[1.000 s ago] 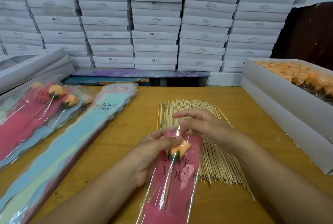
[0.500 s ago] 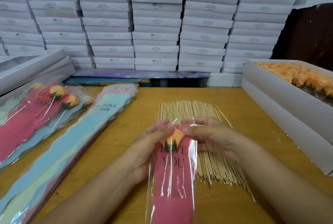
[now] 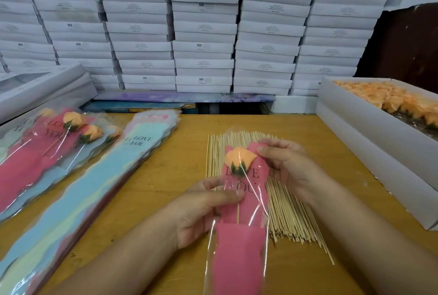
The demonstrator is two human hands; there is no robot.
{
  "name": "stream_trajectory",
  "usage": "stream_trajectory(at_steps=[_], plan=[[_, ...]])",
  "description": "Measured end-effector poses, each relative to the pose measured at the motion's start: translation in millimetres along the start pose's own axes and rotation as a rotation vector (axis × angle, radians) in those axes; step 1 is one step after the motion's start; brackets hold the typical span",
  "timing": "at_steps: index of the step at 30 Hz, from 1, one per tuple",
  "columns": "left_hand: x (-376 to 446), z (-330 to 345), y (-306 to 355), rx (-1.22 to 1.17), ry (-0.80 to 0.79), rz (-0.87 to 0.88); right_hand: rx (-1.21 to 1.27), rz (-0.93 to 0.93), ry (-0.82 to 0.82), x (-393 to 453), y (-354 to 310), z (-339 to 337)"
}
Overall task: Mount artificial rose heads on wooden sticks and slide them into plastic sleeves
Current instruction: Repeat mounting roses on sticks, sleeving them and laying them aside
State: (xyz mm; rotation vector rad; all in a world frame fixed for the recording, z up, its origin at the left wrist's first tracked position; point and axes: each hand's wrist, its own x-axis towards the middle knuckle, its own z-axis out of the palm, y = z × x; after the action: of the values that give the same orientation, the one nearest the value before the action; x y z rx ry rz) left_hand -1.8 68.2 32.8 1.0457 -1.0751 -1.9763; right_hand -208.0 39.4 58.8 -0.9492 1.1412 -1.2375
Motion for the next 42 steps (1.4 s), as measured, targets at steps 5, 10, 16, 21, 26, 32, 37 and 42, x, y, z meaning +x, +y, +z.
stream_trajectory(at_steps=[5, 10, 16, 21, 26, 32, 37, 42], plan=[[2, -2, 2, 0.032, 0.067, 0.048, -0.055, 0.057, -0.078, -3, 3, 4], [2, -1, 2, 0.027, 0.094, 0.085, -0.182, 0.190, -0.240, -10, 9, 10], [-2, 2, 2, 0.017, 0.069, 0.043, -0.091, 0.131, -0.236, -13, 10, 12], [-6, 6, 2, 0.088, 0.027, -0.014, -0.075, 0.018, -0.142, -9, 9, 7], [-6, 7, 2, 0.102, -0.008, -0.024, -0.067, 0.002, -0.128, -6, 13, 6], [-4, 6, 2, 0.054, 0.051, 0.005, -0.049, 0.099, -0.223, -12, 20, 13], [-4, 6, 2, 0.064, -0.009, 0.007, -0.070, 0.079, -0.192, -12, 22, 14], [-5, 5, 0, 0.073, -0.064, -0.015, -0.053, 0.036, -0.123, -12, 18, 12]])
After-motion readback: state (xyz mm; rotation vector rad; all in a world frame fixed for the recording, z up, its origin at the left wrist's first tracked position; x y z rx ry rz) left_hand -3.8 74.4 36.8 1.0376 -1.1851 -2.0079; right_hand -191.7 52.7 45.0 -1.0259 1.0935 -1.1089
